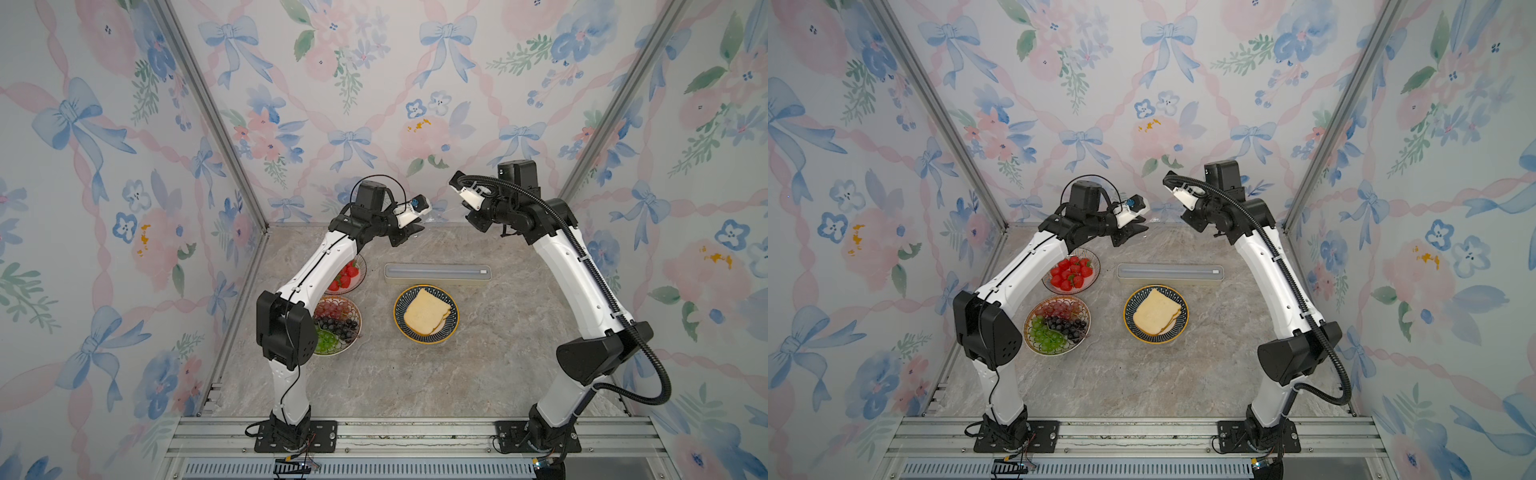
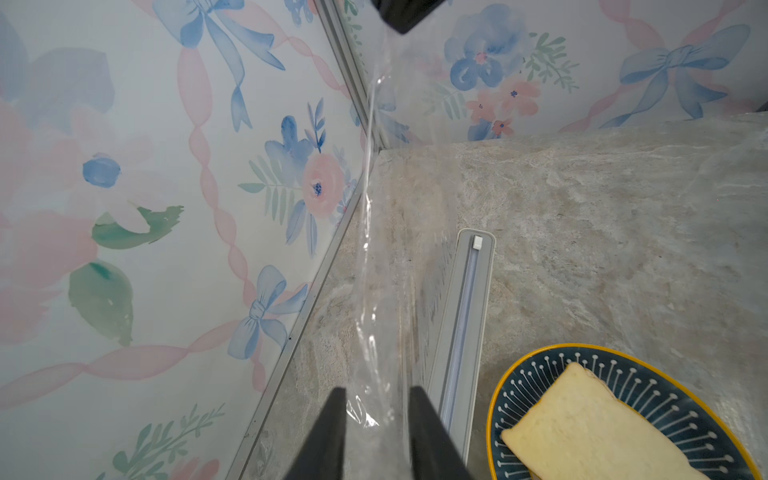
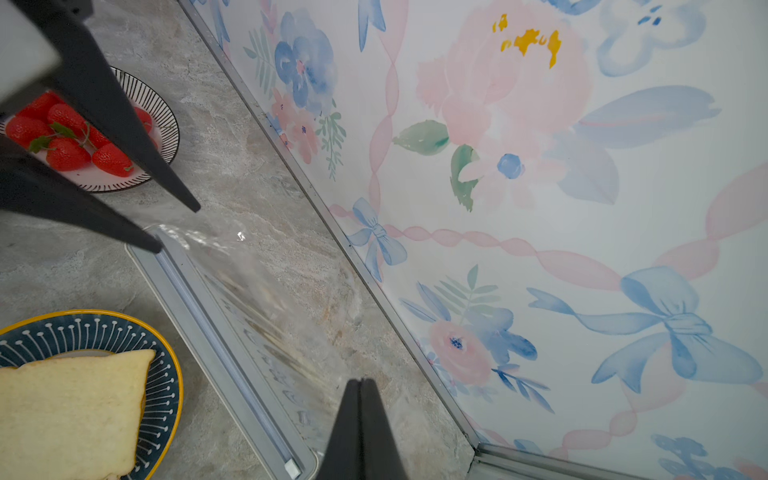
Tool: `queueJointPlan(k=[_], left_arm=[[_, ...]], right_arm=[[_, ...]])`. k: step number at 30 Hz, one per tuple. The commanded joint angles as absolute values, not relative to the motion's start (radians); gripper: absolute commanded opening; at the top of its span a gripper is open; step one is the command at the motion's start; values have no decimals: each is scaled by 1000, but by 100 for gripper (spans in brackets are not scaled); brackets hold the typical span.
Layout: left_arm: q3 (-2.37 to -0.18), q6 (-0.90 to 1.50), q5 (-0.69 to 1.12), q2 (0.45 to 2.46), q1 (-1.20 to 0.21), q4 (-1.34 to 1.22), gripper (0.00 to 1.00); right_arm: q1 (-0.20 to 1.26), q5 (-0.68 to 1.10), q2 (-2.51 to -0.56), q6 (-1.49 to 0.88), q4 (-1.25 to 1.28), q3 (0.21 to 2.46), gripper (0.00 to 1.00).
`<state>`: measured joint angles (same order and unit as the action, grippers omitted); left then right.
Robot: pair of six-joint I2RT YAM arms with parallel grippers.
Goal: Wrap the plate with plastic wrap
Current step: Pull the plastic wrap from the plastic wrap cutting box.
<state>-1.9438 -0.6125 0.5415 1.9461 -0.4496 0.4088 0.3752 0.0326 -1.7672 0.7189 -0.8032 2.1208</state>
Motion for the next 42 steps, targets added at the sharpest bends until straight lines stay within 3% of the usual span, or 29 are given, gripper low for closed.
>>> queueJointPlan(k=[1, 17, 42], left_arm=[[-2003, -594, 495, 1993, -471, 404, 0], [-1958, -592, 349, 1806, -475, 402, 0], [-2101, -528, 278, 1798, -488, 402, 0]], right_arm=[[385, 42, -1714, 712, -739, 2094, 0], [379, 17, -1669, 700, -687, 2066, 0], [389, -15, -1671, 704, -715, 2182, 0]])
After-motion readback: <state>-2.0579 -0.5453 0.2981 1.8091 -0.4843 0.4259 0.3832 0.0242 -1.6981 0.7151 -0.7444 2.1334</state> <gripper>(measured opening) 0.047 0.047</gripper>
